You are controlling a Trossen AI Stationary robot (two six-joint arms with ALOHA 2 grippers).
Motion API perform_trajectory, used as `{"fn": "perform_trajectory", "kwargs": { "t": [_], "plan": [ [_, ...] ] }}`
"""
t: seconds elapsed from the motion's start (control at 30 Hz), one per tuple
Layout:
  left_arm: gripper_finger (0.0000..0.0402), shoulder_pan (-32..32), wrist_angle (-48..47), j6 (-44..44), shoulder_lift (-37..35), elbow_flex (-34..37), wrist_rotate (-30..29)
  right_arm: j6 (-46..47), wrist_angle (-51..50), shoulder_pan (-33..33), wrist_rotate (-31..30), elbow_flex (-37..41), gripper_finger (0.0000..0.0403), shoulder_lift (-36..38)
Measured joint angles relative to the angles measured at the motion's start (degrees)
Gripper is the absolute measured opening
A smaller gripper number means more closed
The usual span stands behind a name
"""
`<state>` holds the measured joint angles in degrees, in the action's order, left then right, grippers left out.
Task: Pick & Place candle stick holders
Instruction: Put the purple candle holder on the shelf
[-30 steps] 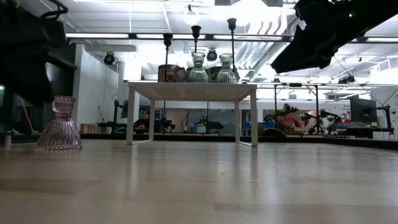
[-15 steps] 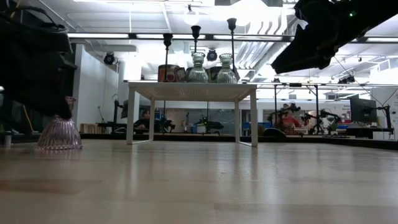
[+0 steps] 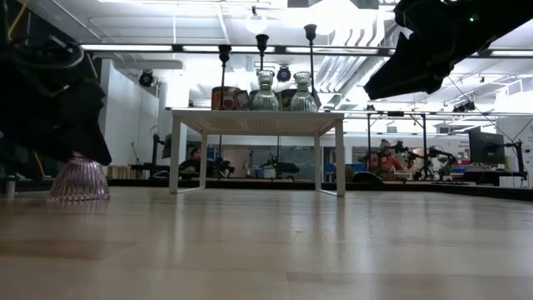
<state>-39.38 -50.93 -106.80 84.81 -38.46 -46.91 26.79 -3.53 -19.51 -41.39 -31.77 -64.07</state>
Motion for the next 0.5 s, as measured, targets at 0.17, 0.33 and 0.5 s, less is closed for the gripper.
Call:
{"fn": "perform_trajectory", "kwargs": {
  "t": [0.17,0.33,0.5],
  "plan": [
    [0.0352,0.00,0.06,-3.08,2.20,0.00,-0.45,0.00,0.01,0.00,0.00,0.00,0.0178,0.00],
    [0.0299,0.00,0.04,-4.11,2.58,0.00,-0.90,-0.02,0.02,0.00,0.03,0.00,0.0178,0.00],
    [0.0248,0.00,0.04,-4.09,2.58,0.00,-2.65,-0.02,0.00,0.00,0.04,0.00,0.0178,0.00]
  ]
}}
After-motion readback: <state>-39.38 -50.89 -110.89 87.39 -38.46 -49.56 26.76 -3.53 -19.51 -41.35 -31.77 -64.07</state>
